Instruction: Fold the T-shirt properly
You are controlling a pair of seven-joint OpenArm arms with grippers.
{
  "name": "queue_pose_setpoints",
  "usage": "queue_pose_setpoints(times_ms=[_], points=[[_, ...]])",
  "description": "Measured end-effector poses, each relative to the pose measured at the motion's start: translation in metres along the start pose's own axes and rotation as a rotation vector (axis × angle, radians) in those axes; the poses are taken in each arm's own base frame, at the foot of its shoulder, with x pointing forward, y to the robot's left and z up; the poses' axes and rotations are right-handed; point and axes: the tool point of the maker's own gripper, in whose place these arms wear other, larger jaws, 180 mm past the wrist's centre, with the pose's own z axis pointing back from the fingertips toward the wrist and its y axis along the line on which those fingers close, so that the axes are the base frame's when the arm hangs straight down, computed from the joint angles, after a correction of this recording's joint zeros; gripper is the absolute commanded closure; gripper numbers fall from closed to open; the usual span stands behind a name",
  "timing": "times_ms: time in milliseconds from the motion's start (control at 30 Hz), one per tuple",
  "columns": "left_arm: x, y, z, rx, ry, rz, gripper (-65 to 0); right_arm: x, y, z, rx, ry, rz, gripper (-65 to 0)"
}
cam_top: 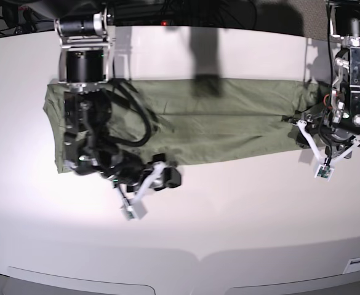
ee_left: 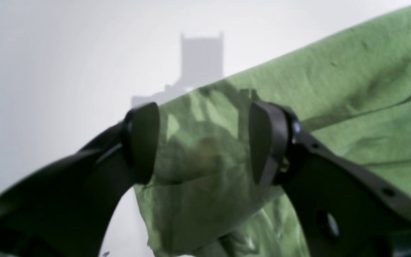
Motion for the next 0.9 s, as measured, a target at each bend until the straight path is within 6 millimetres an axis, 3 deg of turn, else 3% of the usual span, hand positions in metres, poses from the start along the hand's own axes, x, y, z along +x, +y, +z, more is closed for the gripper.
queue_pose_setpoints(times_ms=[167, 333, 533, 667, 900], points=[[-0.001, -0.009, 0.000, -0.048, 0.005, 0.035, -38.4, -0.059, -0.023, -0.019, -0.055, 0.136, -0.062, -25.3], [-0.003, -0.015, 0.001, -0.082, 0.015, 0.058, -38.4, -0.063, -0.033, -0.020, -0.082, 0.149, -0.048, -25.3], [-0.024, -0.019, 0.001, -0.092, 0.096, 0.039, -38.4, -0.063, -0.037, -0.018, -0.095, 0.148, -0.039, -25.3], [-0.050, -0.021, 0.002, -0.082, 0.153, 0.021, -38.4, -0.064, -0.038, -0.017, -0.099, 0.151, -0.036, -25.3], [-0.062, -0.022, 0.013, -0.084, 0.253, -0.001, -38.4, -0.064, -0.039, -0.017, -0.101, 0.152, -0.036, -25.3]])
